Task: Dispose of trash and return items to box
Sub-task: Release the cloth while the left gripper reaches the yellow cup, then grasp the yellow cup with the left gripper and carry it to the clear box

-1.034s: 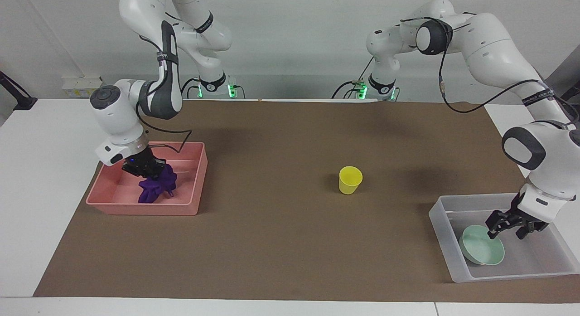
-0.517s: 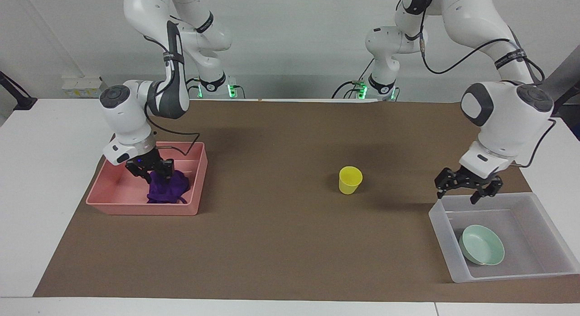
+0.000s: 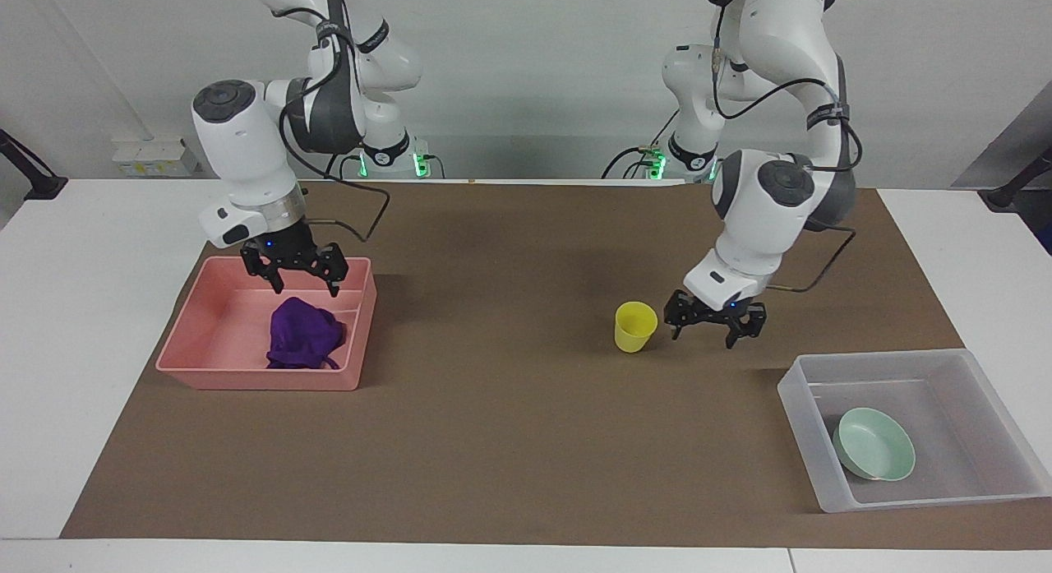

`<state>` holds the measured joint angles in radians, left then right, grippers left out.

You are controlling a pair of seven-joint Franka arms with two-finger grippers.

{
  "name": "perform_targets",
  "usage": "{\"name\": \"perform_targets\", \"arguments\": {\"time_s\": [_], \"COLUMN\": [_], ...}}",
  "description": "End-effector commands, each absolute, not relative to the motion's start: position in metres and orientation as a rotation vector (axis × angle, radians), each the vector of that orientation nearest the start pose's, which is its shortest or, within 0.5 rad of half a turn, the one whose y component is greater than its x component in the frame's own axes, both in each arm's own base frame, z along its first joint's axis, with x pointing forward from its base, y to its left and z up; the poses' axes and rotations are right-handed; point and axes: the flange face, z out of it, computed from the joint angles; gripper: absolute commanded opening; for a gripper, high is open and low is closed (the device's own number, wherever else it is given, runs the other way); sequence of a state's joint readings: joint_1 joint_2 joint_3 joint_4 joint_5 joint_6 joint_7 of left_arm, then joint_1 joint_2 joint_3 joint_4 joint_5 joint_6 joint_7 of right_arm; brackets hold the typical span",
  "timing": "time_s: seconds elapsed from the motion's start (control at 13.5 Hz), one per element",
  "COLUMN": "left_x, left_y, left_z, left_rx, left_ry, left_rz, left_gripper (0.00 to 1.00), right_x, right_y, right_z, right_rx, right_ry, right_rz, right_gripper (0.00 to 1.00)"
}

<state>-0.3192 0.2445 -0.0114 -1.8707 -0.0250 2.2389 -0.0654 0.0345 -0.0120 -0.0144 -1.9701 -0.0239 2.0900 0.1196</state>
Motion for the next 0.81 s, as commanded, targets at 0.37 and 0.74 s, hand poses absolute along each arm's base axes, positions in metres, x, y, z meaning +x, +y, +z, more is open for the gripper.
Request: {"name": "perform_targets", "arguments": {"time_s": [0.37,0.74], "left_x": [0.541,0.537], "left_y": [-0.223,-0.233], "left_z": [0.352,0.351], "left_rx": [-3.154,-3.18], "left_ry": [0.407,0.265], "left_rz": [-0.27,-0.26], "left_gripper": [0.56,0.0], "right_x": [0.539,0.517], "right_y": [-0.008,-0.034], "right_z": [0.609,0.657], "right_rx": [-3.136,-3.139], "right_ry": [0.236,0.298], "right_rz": [-0.139,-0.008], "right_gripper": [1.0,1.0]}}
